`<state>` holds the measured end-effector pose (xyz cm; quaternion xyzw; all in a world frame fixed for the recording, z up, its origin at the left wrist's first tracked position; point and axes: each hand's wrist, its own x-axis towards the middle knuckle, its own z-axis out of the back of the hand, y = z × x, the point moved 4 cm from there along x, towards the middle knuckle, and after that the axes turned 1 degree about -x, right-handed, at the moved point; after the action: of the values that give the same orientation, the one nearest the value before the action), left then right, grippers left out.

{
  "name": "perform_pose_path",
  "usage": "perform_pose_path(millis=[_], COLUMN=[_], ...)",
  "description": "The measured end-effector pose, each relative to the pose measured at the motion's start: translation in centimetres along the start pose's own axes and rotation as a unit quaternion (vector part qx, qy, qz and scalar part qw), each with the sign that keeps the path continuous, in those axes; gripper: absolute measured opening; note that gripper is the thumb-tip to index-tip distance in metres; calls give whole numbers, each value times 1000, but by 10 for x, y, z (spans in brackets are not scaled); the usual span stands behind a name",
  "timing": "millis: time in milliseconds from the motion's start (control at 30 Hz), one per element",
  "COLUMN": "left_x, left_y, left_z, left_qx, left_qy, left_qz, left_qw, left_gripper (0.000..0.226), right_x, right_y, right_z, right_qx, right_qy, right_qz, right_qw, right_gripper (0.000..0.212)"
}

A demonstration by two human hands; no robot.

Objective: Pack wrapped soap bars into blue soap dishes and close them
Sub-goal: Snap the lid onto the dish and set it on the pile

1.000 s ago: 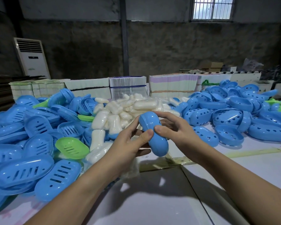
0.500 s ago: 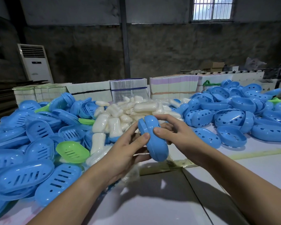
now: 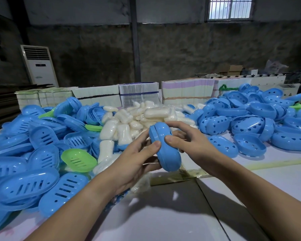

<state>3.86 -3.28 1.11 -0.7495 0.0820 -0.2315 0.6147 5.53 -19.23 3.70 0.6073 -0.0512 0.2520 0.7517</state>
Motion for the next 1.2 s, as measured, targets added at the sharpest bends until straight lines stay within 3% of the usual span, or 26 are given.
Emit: perform_pose_path(millis=[167,600,800,967,1067,1133,1200], left_x=[0,1,0,1,2,2,1], left_y=[3,-2,5,7,3,0,-3], left_z=[1,6,1,-2,1,5,4], left_qx=[0,0,6,73,98,98,103], left_qy=[2,-97,-93,-96,-132,-143,-149], left_qz=[2,-40,-28,-15,-46,-68,-82], left_qw=[1000,995,995,993,985,983,980], left_gripper=[36,61,59,67,65,54,42], right_x=[-1,2,-1,-9,-27,-44,-67], right_y=[-2,-5,2,10,9,5,0], right_z=[-1,-7,8,34,87,132,180], right_qx=[-17,-15,-72,-190,-239,-312,-412], right_qy=[4,22,135,36,-73,-123,-146], right_qz=[-2,26,-22,-27,-87,-146,-214], right_qw=[1000,999,988,981,964,931,874], right_gripper=[63,47,75,76,71,68,72])
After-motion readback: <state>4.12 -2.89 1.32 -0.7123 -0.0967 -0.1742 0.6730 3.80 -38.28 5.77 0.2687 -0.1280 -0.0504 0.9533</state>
